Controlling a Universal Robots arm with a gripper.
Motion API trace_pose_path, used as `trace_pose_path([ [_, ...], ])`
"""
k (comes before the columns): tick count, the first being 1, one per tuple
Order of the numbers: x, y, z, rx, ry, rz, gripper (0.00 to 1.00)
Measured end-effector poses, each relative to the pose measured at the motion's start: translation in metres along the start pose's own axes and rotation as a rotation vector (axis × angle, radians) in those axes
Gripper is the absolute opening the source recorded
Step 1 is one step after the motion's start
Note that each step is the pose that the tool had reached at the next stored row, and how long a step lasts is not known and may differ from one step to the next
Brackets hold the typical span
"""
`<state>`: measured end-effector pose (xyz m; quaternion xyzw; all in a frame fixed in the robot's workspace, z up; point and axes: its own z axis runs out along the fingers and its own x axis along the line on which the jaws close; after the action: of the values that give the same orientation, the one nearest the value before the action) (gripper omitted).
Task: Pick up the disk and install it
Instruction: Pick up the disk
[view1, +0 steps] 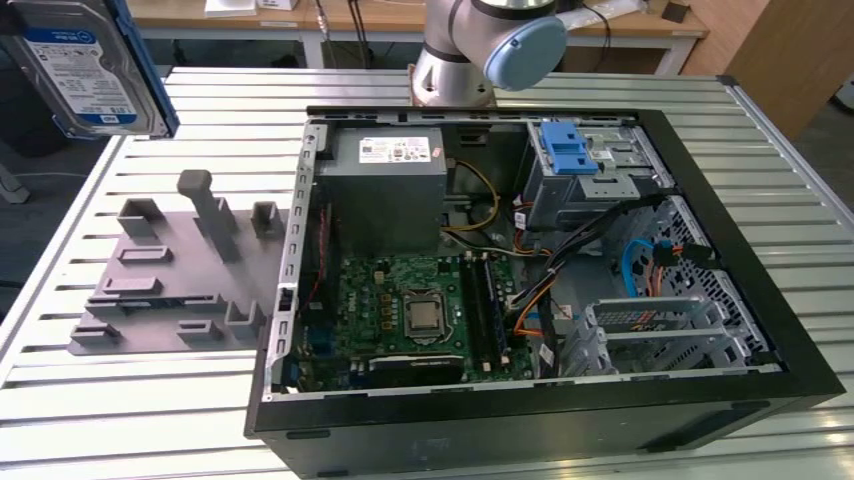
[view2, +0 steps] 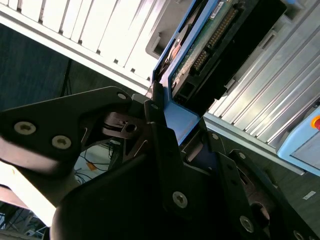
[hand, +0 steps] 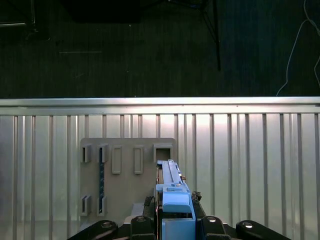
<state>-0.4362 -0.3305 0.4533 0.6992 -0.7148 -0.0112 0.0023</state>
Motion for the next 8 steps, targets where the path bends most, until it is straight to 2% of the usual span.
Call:
trace_pose_path([
  [8, 0.0000, 0.0000, -0.0018, 0.0000, -0.0012, 0.000, 0.37],
])
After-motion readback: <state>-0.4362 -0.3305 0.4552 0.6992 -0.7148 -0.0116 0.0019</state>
